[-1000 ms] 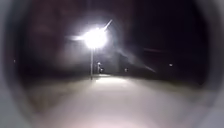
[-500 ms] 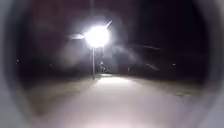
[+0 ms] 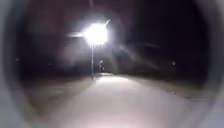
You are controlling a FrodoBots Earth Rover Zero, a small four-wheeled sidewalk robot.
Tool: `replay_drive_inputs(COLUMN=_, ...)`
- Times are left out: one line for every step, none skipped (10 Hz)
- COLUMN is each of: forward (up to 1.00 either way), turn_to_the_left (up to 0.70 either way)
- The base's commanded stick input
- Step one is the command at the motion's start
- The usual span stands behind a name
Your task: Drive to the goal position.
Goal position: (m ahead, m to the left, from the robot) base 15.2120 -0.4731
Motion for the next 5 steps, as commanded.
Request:
replay_drive_inputs(forward=0.70, turn_to_the_left=0.12)
replay_drive_inputs(forward=0.70, turn_to_the_left=0.14)
replay_drive_inputs(forward=0.70, turn_to_the_left=0.12)
replay_drive_inputs(forward=0.70, turn_to_the_left=0.00)
replay_drive_inputs(forward=0.70, turn_to_the_left=0.00)
